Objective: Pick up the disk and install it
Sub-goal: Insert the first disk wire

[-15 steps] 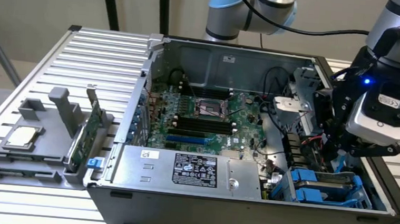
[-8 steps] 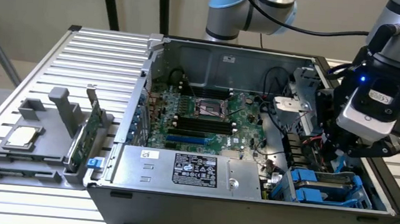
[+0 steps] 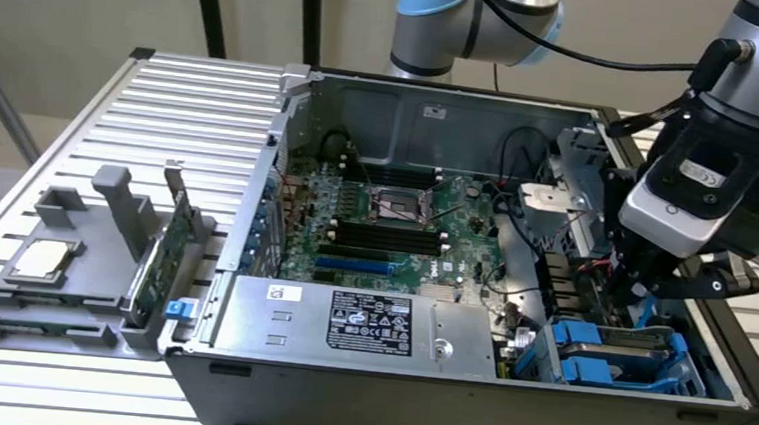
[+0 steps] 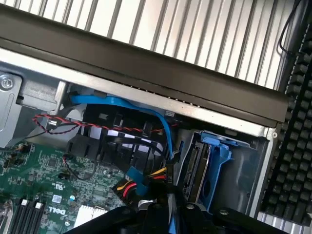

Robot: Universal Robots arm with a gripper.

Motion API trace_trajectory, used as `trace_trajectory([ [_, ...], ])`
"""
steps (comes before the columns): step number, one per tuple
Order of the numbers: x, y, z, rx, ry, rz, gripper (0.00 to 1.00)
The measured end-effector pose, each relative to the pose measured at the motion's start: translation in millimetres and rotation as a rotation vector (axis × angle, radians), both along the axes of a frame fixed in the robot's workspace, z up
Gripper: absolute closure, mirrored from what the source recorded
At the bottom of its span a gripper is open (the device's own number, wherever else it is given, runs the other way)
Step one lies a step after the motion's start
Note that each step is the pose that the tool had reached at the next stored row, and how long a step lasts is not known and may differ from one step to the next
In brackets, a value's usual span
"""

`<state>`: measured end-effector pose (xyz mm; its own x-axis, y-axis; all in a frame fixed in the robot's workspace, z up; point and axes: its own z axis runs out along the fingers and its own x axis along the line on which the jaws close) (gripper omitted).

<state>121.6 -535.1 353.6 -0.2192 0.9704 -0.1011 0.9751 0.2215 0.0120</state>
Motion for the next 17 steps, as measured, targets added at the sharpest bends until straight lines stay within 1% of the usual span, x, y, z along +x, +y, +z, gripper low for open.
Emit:
trace_trajectory([
  [3, 0.0, 0.0, 0.0, 0.0, 0.0, -0.052, 0.84],
  [7, 0.6, 0.0, -0.1, 0.0001, 0.0, -0.096, 0.84],
  [10, 2.3, 0.0, -0.1, 0.0001, 0.0, -0.112, 0.84],
  [13, 7.5, -0.1, -0.2, 0.0001, 0.0008, -0.115, 0.84],
  [15, 11.5, -0.4, -0.2, -0.0002, 0.0028, -0.115, 0.84],
  [17, 13.2, -1.8, -0.3, -0.0001, 0.0058, -0.116, 0.84],
])
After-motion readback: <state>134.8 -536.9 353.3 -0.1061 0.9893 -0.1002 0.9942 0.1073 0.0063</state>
